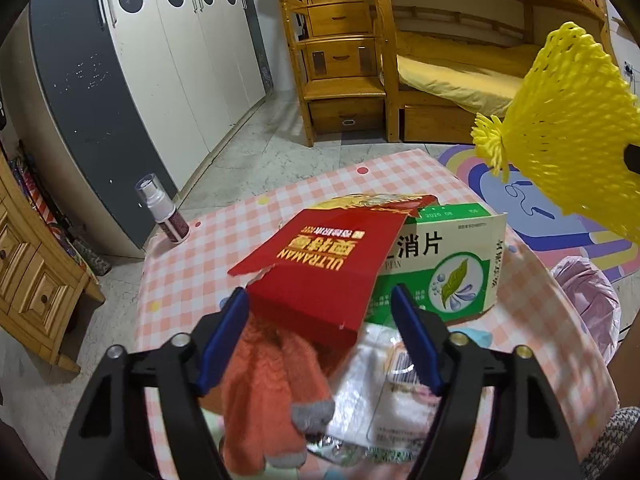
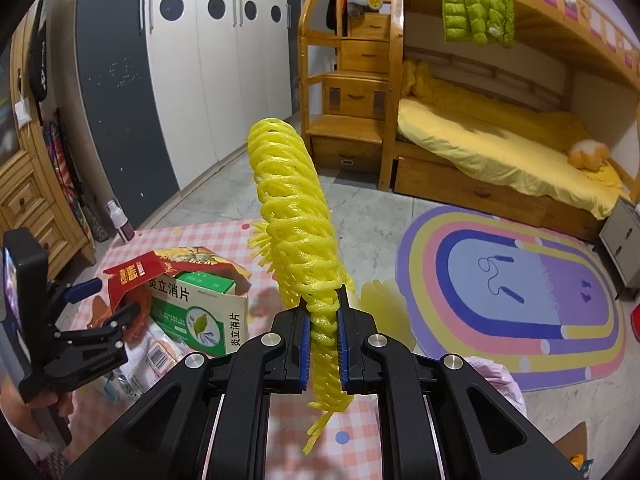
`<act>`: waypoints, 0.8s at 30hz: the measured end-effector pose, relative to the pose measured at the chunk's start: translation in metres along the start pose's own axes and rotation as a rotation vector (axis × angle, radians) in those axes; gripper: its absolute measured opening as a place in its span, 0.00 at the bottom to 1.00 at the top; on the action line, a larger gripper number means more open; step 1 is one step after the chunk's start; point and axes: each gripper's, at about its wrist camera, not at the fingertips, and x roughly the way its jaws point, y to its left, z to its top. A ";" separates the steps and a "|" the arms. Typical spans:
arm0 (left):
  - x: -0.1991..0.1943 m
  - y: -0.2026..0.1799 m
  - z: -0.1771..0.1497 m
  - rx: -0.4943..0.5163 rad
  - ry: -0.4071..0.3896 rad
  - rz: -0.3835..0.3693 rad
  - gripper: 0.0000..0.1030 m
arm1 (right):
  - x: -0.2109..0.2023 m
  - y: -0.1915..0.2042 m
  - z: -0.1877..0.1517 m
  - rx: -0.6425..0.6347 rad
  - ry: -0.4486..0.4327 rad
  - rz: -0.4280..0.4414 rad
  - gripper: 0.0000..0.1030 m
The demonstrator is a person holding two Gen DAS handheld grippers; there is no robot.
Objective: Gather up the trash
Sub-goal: 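Grasp the red snack box with the left tool while the right tool holds the net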
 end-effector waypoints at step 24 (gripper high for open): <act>-0.076 0.045 0.024 -0.189 -0.126 -0.033 0.00 | -0.049 -0.003 -0.021 0.034 -0.055 0.014 0.11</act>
